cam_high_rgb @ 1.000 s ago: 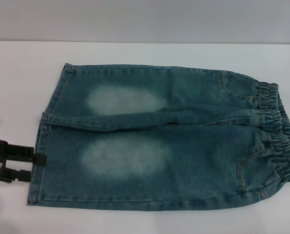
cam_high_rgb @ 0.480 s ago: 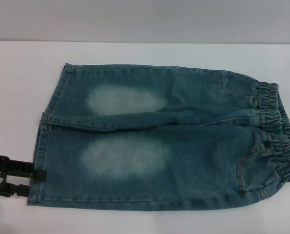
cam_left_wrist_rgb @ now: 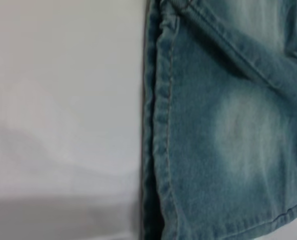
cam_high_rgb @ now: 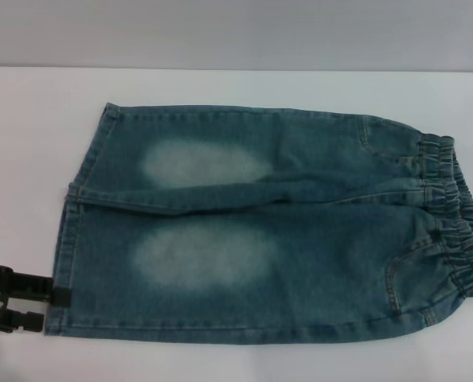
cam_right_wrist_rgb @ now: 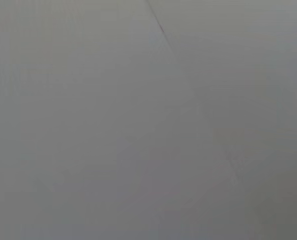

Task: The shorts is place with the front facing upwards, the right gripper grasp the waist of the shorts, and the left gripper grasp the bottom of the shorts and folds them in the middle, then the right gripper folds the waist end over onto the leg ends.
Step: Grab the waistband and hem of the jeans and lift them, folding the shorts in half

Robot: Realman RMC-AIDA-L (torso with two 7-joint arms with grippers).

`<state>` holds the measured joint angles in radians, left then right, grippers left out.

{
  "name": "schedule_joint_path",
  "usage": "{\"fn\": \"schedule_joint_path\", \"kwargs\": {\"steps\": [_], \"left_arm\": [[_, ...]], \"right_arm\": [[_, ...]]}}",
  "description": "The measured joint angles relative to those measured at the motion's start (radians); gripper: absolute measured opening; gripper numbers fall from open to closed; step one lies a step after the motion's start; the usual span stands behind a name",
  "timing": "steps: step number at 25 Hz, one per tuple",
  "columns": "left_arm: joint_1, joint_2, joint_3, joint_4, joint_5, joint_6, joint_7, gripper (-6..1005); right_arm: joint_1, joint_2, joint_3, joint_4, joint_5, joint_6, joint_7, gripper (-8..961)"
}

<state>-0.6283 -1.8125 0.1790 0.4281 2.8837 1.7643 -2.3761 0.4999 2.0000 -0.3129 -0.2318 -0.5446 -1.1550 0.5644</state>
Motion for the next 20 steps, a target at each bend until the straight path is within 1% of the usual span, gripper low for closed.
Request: {"fn": "schedule_joint_path", "kwargs": {"steps": [2, 8, 20], "left_arm": [[0.0, -0.007, 0.016, 0.0, 0.0, -0.007, 0.0, 819], [-0.005, -0.015, 0.034, 0.0, 0.001, -0.021, -0.002, 818], [-0.008, -0.01, 0.06, 0.012, 0.0, -0.028, -0.011, 818]], "right_arm": [[0.0, 0.0, 0.0, 0.002, 0.0, 0.0, 0.0, 655], [0.0, 0.0, 0.0, 0.004, 0.0, 0.0, 0.0, 655], [0.0, -0.008, -0.012, 0.014, 0.0, 0.0, 0.0, 654]]}}
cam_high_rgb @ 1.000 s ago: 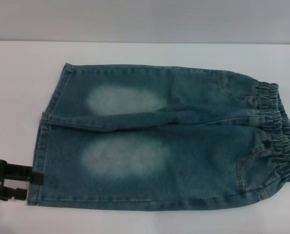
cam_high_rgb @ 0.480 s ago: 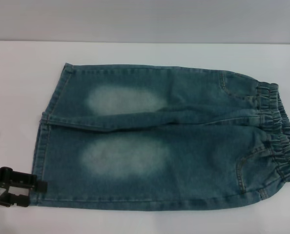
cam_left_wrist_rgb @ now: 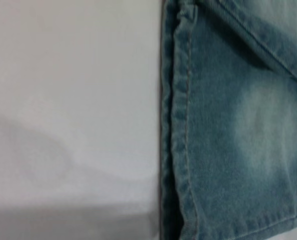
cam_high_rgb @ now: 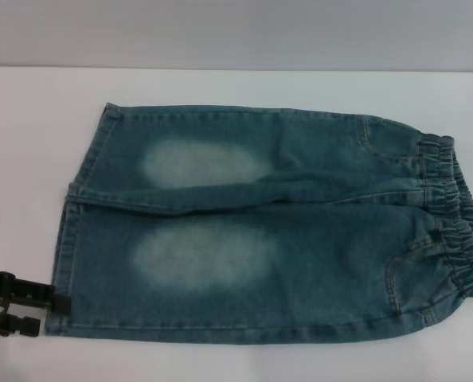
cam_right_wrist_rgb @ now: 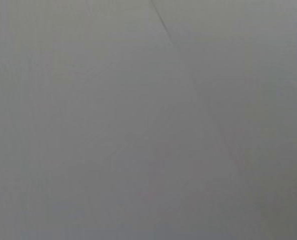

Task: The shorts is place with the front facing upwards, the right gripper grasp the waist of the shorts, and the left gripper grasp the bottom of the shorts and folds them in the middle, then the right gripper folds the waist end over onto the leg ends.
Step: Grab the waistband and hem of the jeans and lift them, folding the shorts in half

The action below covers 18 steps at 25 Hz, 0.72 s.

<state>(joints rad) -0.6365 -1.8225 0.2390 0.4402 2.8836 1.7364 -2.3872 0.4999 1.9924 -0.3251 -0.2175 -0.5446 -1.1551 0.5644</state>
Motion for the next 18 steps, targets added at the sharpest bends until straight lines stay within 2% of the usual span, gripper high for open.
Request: {"fn": "schedule_joint_path", "kwargs": {"steps": [18], "left_arm": [[-0.002, -0.005, 0.001, 0.003, -0.001, -0.006, 0.0, 817]], "right_arm": [[-0.001, 0.0, -0.002, 0.0, 0.0, 0.0, 0.004, 654]]}}
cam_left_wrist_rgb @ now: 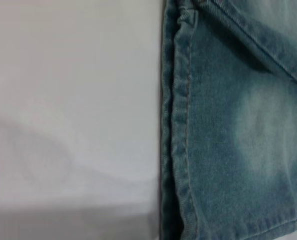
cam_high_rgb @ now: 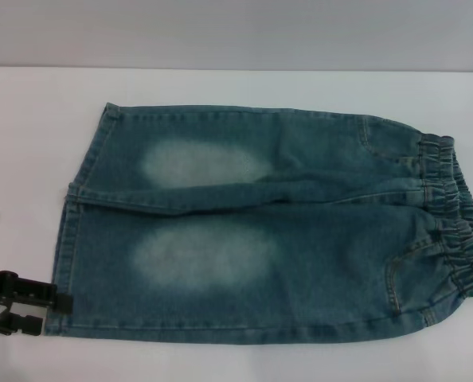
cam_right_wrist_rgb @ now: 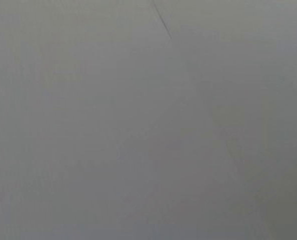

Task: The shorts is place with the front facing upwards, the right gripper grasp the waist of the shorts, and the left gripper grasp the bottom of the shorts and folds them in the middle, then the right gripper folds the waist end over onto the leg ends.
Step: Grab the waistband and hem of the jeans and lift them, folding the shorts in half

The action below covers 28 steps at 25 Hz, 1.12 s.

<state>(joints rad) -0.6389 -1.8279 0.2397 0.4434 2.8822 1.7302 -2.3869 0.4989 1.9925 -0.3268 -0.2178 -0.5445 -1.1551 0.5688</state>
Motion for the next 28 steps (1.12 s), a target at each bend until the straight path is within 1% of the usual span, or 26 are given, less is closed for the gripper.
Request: {"fn": "schedule_joint_path", "kwargs": {"steps": [11, 12, 28], "left_arm": [[-0.005, -0.002, 0.012, 0.0, 0.0, -0.001, 0.0, 816], [-0.011, -0.006, 0.012, 0.0, 0.0, -0.001, 0.001, 816], [-0.037, -0.022, 0.012, -0.004, 0.0, -0.002, 0.007, 815]], "right_arm": [[0.001, 0.0, 0.0, 0.0, 0.0, 0.0, 0.001, 654], [0.002, 0.0, 0.0, 0.0, 0.0, 0.0, 0.001, 654], [0.003, 0.0, 0.0, 0.0, 0.0, 0.0, 0.004, 655]]}}
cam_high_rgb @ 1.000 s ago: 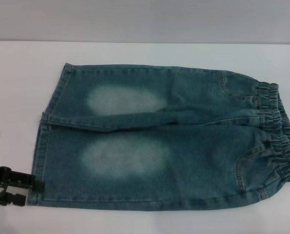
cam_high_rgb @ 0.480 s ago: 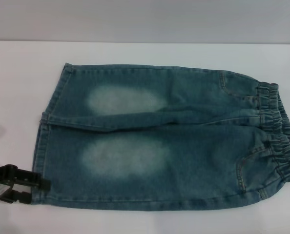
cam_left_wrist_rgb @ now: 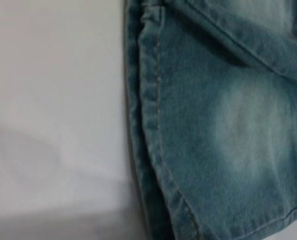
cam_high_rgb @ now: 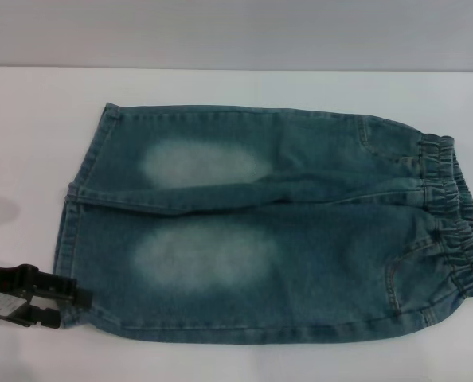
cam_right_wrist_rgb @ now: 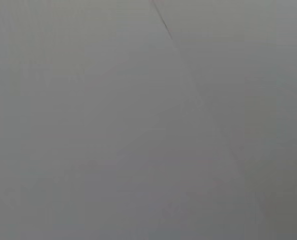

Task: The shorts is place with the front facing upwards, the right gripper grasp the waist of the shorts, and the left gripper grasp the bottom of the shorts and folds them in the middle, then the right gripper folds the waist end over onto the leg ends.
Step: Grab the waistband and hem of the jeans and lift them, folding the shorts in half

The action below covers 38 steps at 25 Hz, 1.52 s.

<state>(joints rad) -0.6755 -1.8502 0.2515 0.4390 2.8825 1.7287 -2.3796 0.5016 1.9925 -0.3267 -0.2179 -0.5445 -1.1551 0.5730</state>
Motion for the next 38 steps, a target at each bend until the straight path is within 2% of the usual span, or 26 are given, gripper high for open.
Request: {"fn": "schedule_joint_path", "kwargs": {"steps": [18, 31, 38], "left_arm": [[-0.048, -0.017, -0.006, -0.003, -0.042, 0.002, 0.001, 814], [-0.053, -0.016, -0.001, 0.0, -0.063, 0.0, 0.003, 813], [-0.053, -0.007, 0.002, 0.003, -0.059, -0.012, 0.004, 812]], "right_arm": [[0.0, 0.0, -0.005, 0.002, 0.0, 0.0, 0.001, 655], [0.005, 0.0, -0.011, 0.003, 0.0, 0.008, 0.001, 655], [0.013, -0.004, -0.011, 0.005, 0.0, 0.013, 0.001, 654]]}}
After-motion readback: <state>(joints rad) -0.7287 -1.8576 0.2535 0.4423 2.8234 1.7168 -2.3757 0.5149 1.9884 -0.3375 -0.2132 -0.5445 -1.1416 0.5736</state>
